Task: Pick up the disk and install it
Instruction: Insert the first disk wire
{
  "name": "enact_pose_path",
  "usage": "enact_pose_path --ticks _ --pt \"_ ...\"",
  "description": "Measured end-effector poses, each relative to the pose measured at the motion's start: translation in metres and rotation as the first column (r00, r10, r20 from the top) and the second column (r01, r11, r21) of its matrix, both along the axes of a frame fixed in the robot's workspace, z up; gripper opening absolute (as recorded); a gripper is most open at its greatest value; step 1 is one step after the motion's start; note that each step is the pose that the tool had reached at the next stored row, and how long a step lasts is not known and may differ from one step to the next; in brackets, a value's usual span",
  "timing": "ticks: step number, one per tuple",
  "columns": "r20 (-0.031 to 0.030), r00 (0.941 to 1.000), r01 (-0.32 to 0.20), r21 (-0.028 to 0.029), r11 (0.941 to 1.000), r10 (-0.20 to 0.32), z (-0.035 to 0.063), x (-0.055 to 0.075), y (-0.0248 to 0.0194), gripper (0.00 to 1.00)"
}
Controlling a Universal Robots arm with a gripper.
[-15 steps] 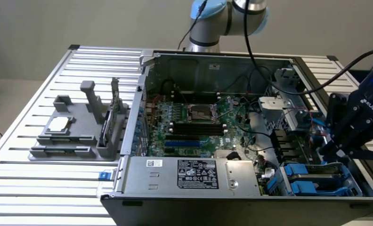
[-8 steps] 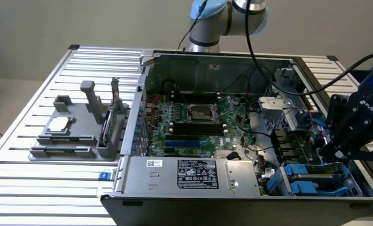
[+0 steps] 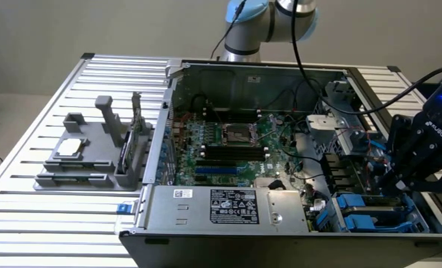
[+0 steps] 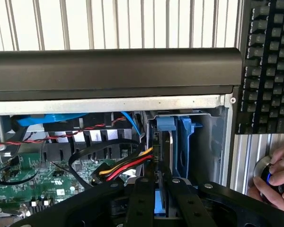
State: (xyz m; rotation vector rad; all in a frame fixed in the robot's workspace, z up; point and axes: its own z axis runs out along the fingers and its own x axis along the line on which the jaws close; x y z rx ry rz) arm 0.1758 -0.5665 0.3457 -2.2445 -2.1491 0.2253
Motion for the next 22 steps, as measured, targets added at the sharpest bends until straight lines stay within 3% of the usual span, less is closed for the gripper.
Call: enact_pose_path --ticks 4,22 --pt "-0.0007 1.0 0.0 -0.0066 1.0 0.0 -0.0002 0.0 0.0 0.16" --pt "-0.0011 1.0 0.002 -0.0228 0.9997 -0.002 -0.0044 0.0002 0.0005 0.16"
